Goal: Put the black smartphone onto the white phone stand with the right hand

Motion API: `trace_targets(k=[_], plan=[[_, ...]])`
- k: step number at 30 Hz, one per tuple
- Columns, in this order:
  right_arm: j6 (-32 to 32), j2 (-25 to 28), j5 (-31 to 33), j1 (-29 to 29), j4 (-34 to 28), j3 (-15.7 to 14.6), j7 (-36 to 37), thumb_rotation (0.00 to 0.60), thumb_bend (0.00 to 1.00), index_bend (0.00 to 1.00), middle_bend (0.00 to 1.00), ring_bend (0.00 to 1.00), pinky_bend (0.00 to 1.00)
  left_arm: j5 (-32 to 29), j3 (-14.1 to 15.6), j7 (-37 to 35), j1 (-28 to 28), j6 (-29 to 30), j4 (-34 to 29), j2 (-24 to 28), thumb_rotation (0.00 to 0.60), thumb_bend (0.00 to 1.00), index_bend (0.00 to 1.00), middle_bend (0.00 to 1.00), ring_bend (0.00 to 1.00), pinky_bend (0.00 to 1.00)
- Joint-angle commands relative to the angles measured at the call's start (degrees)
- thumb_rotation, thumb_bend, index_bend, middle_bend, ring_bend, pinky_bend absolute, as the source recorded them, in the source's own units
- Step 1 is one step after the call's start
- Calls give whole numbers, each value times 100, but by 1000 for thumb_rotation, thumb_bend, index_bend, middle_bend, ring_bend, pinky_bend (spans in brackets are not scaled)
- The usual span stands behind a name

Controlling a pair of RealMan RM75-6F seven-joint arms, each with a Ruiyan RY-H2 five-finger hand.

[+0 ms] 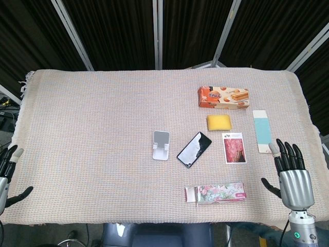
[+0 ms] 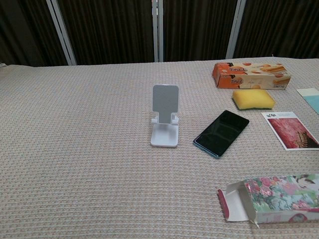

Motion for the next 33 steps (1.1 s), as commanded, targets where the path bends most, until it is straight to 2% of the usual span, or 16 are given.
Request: trace_targets(k=[1,8,11,13,17,19,21,23,27,33], plan=[[-20,-5,5,3,10,-10,-7,600,0,25,0,0,0,-14,-1,12,-2,-15,3,-6,600,0,0,0,0,0],[-224,-37,18,78,43,-65,-53,600,0,15,0,0,0,-7,-13,42,-8,-14,0,-28,600,0,0,0,0,0],[-690,20,12,310,30,-118,23,600,0,7,0,0,0,-1,-32,46,-22,-14,13,-46,600,0,0,0,0,0],[-1386,90,-105,786,156,-93,156,600,0,4,0,0,0,-51,-74,90,-42,-29,23,-68,600,0,0,0,0,0],[-1987,134,-287,1280,390,-46,311,600,0,4,0,0,0,-115,-103,171,-61,-70,21,-101,600,0,0,0,0,0],[-2570,122,-467,1757,613,-17,412,600,0,8,0,0,0,-207,-135,253,-95,-152,25,-140,600,0,0,0,0,0],[-3196,80,-621,2323,913,23,776,600,0,21,0,0,0,-326,-190,345,-141,-240,19,-188,600,0,0,0,0,0],[-3549,4,-751,2713,1170,27,1126,600,0,48,17,0,2,-423,-235,427,-165,-282,40,-226,600,0,0,0,0,0],[-4026,-293,-1066,3422,1752,-70,1803,600,0,86,80,5,60,-668,-317,531,-207,-391,76,-292,600,0,0,0,0,0],[-4538,-827,-1214,4090,2404,-182,2089,600,0,104,98,26,98,-903,-395,650,-291,-556,165,-372,600,0,0,0,0,0]])
